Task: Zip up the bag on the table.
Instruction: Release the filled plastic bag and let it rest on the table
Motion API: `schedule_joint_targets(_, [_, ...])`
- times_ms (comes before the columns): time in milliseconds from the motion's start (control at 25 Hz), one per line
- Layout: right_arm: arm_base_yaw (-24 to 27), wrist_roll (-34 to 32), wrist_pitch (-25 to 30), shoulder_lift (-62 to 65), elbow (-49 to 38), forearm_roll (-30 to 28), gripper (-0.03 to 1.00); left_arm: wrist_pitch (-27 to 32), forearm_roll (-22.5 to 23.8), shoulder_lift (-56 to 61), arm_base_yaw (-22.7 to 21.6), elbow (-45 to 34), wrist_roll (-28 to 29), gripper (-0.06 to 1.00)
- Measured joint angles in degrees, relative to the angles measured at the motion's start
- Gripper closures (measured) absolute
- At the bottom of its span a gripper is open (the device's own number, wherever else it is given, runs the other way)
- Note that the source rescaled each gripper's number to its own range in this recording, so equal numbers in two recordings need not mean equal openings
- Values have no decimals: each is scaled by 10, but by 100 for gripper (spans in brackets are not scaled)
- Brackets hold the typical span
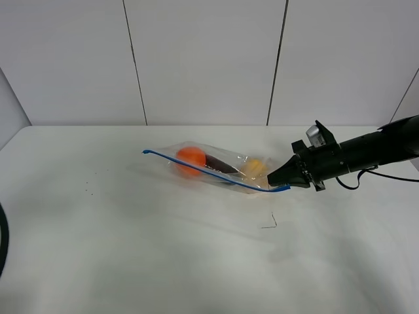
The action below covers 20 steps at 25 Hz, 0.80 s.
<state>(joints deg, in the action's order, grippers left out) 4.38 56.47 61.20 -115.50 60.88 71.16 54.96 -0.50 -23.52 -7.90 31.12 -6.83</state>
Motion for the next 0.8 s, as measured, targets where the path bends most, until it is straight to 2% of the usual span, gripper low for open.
schedule_joint_targets(360, [0,3,0,0,0,1,97,53,-3,100,0,-26,-2,-5])
schedule_joint_targets(800, [0,9,0,0,0,2,97,57,-4,181,0,-28,-3,-5])
